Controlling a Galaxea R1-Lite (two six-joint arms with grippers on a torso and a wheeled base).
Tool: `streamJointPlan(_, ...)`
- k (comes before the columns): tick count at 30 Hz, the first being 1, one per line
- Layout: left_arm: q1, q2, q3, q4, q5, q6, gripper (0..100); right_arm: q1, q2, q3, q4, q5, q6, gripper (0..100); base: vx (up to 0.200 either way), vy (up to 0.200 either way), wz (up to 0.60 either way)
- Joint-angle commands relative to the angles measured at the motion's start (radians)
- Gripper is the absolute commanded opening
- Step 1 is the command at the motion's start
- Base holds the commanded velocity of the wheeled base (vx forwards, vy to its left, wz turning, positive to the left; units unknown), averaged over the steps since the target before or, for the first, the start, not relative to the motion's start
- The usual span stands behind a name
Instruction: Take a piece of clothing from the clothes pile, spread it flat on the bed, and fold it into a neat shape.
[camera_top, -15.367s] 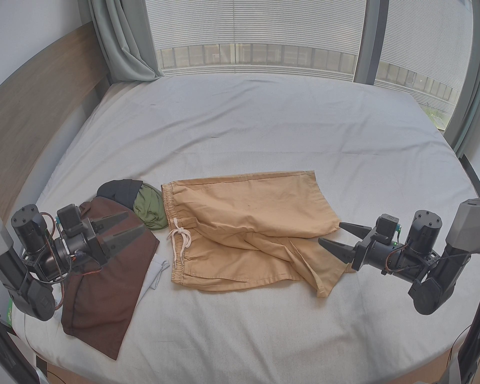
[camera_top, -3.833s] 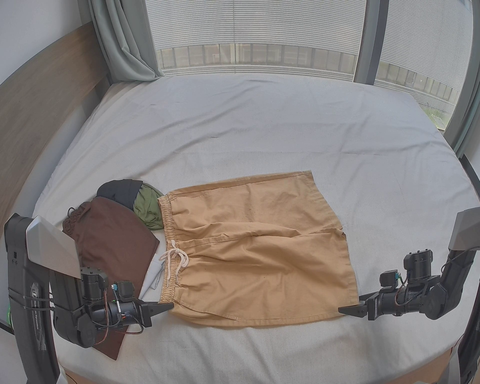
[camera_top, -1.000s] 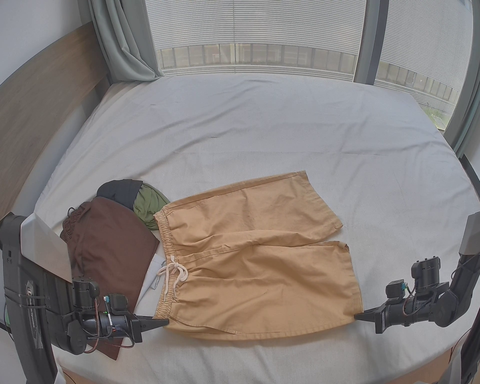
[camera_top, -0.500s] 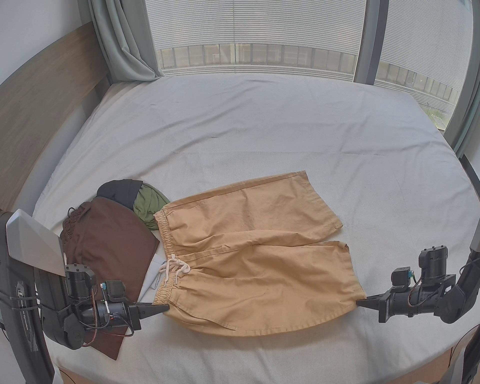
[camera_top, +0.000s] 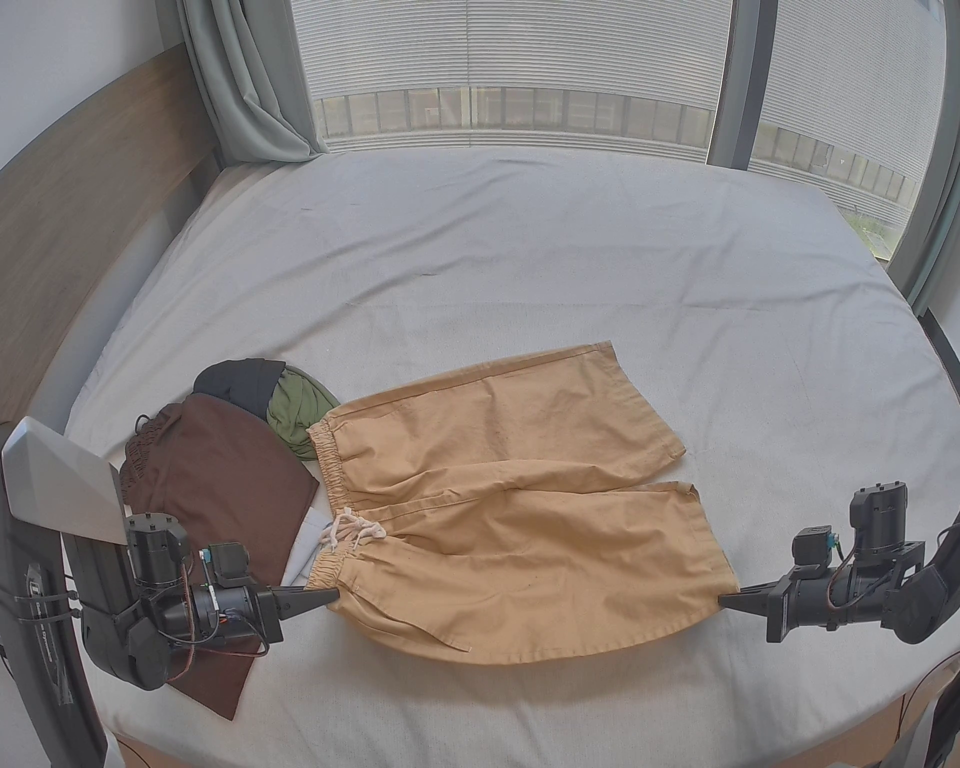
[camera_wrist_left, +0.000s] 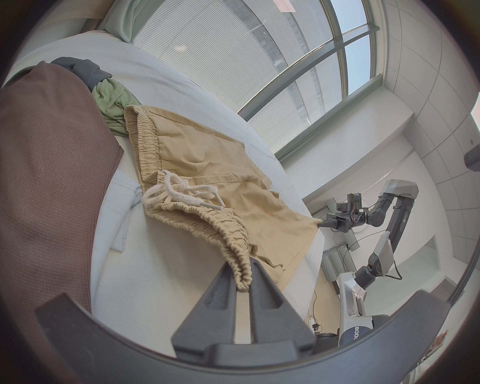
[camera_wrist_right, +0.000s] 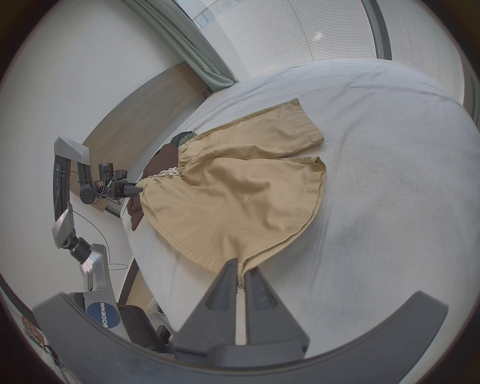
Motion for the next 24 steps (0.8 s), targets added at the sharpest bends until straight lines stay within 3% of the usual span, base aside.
streamJointPlan(1, 0.001, -0.024, -0.019, -0.001, 0.002, -0.026, 0, 0.011, -0.085, -0.016, 0.044, 0.001, -0.001, 0, 0.000, 0.000, 0.00)
streamJointPlan(7, 0.003, -0.052, -0.027, -0.001, 0.004, -0.070, 0, 0.018, -0.140, -0.023, 0.092, 0.001, -0.001, 0, 0.000, 0.000, 0.00)
streamJointPlan(21, 0.010, -0.049, -0.051, -0.001, 0.007, -0.073, 0, 0.032, -0.181, -0.011, 0.098, 0.001, -0.001, 0, 0.000, 0.000, 0.00)
streamJointPlan(24, 0.012, -0.047, -0.053, -0.001, 0.007, -0.073, 0, 0.035, -0.217, -0.019, 0.156, 0.001, -0.001, 0, 0.000, 0.000, 0.00)
